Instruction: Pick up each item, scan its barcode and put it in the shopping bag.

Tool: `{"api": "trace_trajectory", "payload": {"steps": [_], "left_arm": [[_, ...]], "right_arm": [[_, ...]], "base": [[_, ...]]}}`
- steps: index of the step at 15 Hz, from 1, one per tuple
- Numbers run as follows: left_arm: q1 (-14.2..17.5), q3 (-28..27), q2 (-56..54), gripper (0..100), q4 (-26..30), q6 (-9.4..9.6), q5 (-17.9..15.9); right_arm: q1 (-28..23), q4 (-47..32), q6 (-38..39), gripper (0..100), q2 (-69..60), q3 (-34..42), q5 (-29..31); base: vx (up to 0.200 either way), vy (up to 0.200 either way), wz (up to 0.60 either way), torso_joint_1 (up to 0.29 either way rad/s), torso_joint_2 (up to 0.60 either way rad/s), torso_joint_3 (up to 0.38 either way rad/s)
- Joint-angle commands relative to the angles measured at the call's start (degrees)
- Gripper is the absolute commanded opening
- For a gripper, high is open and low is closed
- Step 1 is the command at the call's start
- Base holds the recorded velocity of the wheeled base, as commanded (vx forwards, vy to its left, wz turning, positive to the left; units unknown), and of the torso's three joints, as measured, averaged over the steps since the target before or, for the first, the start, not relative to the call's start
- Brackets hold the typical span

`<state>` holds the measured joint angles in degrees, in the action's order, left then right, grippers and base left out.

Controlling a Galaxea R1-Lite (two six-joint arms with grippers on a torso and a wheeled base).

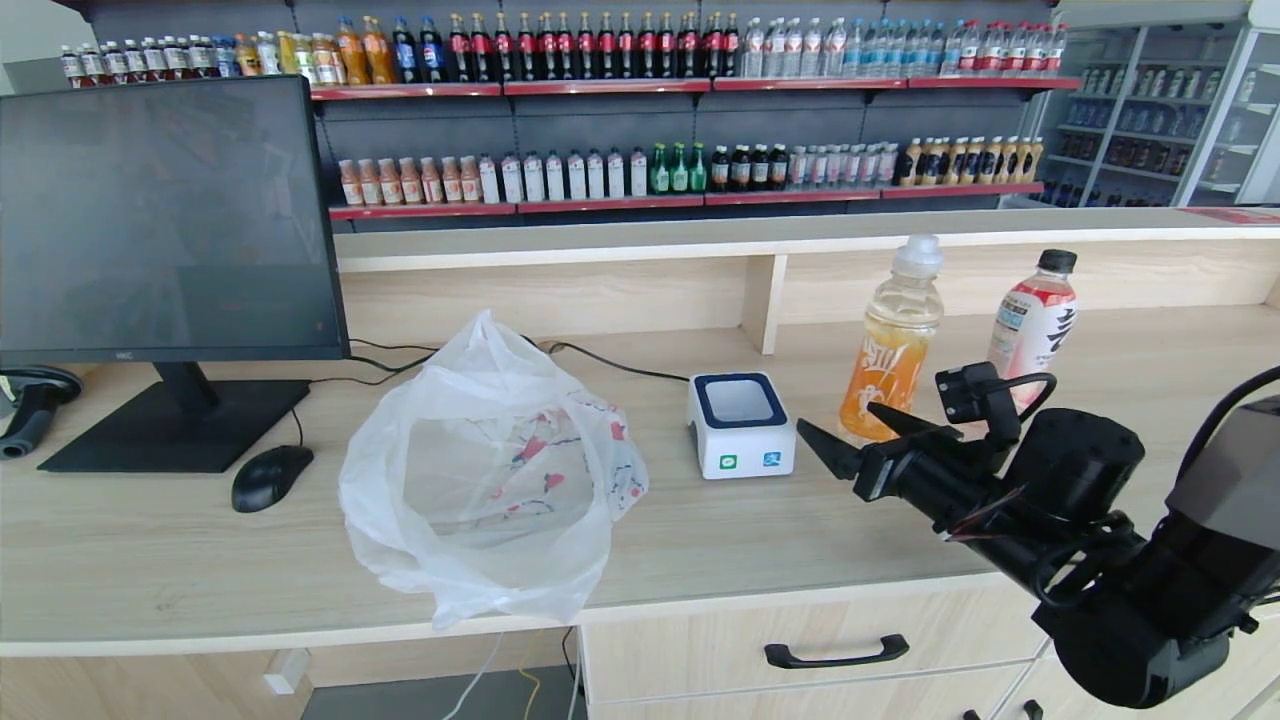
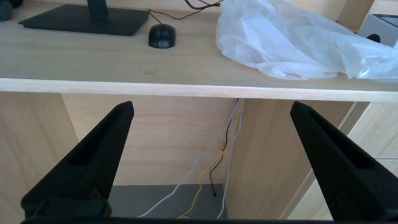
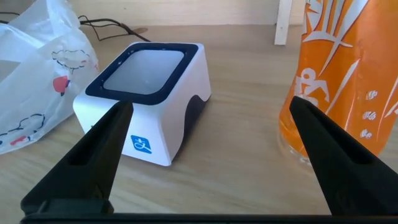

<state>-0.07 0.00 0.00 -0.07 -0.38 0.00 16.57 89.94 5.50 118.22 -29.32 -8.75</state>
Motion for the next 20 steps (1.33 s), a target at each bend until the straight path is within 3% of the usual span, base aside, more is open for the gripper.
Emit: {"api": "trace_trajectory", "payload": {"steps": [1, 20], "left_arm": [[-0.01, 0.00, 0.00, 100, -0.01, -0.06, 0.09], [-0.01, 0.00, 0.00, 100, -0.01, 0.03, 0.00]], "right_arm": [[-0.48, 0.06, -0.14, 100, 1.66, -0.83, -0.04], [-4.97, 0.06, -0.31, 100, 1.66, -0.04, -0.04]], "base": [[0.000, 0.000, 0.00, 0.000, 0.00, 0.000], [0.000, 0.000, 0.00, 0.000, 0.00, 0.000]]}}
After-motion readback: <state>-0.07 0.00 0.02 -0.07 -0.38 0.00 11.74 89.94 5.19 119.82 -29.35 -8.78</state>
